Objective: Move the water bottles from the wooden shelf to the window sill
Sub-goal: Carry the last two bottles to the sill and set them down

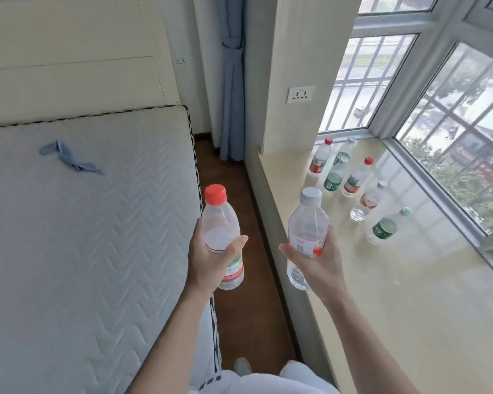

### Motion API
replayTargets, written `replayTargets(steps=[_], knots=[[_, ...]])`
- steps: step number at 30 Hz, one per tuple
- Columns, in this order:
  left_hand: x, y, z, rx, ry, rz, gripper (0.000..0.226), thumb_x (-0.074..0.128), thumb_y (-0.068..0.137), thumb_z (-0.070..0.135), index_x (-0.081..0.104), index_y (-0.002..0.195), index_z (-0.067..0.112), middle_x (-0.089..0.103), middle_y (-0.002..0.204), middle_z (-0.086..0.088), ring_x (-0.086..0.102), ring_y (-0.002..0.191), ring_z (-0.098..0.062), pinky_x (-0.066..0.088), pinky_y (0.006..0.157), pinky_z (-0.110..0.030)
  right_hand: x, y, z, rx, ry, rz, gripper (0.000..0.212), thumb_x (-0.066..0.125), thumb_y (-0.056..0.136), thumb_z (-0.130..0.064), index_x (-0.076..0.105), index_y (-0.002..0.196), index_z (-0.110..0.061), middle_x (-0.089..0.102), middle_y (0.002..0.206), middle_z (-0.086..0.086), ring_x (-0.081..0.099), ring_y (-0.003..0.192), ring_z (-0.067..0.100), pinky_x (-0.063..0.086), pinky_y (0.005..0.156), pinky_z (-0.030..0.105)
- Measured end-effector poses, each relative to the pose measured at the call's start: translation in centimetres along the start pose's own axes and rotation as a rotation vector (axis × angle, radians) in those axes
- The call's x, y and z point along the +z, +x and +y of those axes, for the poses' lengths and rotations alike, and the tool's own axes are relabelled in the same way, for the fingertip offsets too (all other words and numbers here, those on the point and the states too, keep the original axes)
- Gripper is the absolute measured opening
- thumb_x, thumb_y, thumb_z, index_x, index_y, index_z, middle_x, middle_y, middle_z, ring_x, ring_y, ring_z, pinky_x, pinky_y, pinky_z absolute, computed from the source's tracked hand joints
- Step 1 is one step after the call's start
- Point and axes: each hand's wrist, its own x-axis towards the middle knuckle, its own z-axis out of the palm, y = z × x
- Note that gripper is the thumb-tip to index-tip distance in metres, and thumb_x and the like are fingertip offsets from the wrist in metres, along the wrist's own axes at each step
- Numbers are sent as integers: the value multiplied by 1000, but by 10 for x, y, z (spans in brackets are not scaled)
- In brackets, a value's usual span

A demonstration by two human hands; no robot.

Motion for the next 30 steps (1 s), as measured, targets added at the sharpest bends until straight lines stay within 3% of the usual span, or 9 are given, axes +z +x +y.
replayTargets(steps=[3,8,13,18,22,24,28,30], knots=[[5,34,-4,-6,-9,-21,58,76,65,35,54,119,28,63,107,9,59,100,7,46,69,-1,13,28,2,1,-17,-22,71,87,58,-47,54,119,-32,70,107,-3,70,98,20,60,85,49],[23,94,-13,-22,0,-32,60,76,66,38,52,121,33,61,109,12,57,102,11,45,69,1,26,88,7,13,-18,-48,73,87,59,-47,54,121,-28,71,106,-3,71,98,19,61,85,45],[58,168,-16,-15,42,-91,54,74,66,39,47,113,45,57,108,19,53,101,17,42,68,3,30,165,8,23,21,-13,74,87,59,-47,54,123,-30,71,106,-6,70,97,11,57,80,26],[106,258,-18,0,98,-179,59,76,65,46,47,116,48,58,110,24,56,107,8,48,76,-6,29,256,9,21,59,37,69,88,65,-36,55,124,-27,68,107,-8,68,98,7,55,76,18],[153,321,-8,15,94,-257,56,79,61,49,52,110,52,64,105,18,62,105,-5,55,86,-27,10,319,9,56,61,94,60,92,69,-21,57,115,-36,71,102,-10,69,96,10,56,83,29],[177,347,-2,37,83,-314,59,79,61,52,51,113,51,65,109,12,63,108,-11,55,91,-34,-2,343,9,77,69,138,59,92,67,-25,55,110,-42,70,100,-11,69,95,11,57,85,35],[230,376,7,76,77,-466,70,76,60,59,43,121,59,58,117,24,55,116,1,48,92,-14,-33,368,18,124,88,268,60,91,60,-35,57,109,-40,70,99,-10,70,96,15,59,86,44],[258,385,10,84,89,-536,79,75,59,61,38,129,54,54,125,19,51,122,-2,44,97,-18,-49,372,22,154,109,342,59,93,63,-25,57,109,-40,71,99,-11,70,96,14,58,85,42]])
